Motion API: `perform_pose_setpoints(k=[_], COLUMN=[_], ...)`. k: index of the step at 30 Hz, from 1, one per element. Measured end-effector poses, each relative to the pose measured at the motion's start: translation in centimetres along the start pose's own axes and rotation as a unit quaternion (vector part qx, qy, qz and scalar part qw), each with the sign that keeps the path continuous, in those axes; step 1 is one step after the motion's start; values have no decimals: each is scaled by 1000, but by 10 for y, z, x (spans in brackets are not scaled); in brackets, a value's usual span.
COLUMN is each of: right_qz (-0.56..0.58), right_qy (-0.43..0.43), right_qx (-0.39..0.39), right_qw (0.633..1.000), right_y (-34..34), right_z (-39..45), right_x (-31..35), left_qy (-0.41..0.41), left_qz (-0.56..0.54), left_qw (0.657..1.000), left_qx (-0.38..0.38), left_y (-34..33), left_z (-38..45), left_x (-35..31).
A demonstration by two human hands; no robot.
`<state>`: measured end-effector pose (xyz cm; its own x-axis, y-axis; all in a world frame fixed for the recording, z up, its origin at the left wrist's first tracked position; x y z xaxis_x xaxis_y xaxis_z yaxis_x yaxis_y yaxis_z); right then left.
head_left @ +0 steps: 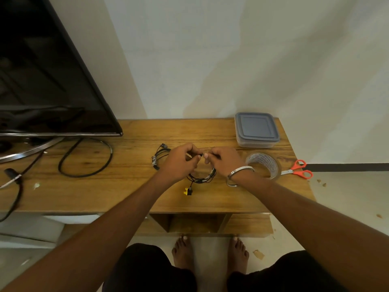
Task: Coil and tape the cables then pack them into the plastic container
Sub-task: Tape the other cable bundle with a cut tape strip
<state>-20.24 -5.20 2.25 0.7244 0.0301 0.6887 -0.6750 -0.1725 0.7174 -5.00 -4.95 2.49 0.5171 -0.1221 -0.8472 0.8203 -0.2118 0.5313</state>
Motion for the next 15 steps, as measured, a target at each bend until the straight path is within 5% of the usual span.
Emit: perform_pose_setpoints(k=[15], right_qz=[-72], right_qy=[4], right_qx=[34], right_qw=[997], right_y=[-48], right_z=[16], right_x=[9], left_qy=[12], left_qz=[203], left_qw=[979], left_qx=[-7], left_y=[9], left_z=[2], left_x=[48])
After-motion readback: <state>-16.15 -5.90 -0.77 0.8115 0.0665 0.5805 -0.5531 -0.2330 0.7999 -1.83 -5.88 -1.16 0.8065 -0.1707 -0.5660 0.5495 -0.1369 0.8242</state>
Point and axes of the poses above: each hand's wrist, its own z-axis towards the middle knuckle, its own y-axis out of the back of the hand, x = y × z, the point moved 3 cm from there along z, towards the middle knuckle, and after that the axes turned 2 degrees about -y, right-handed, at the moved point
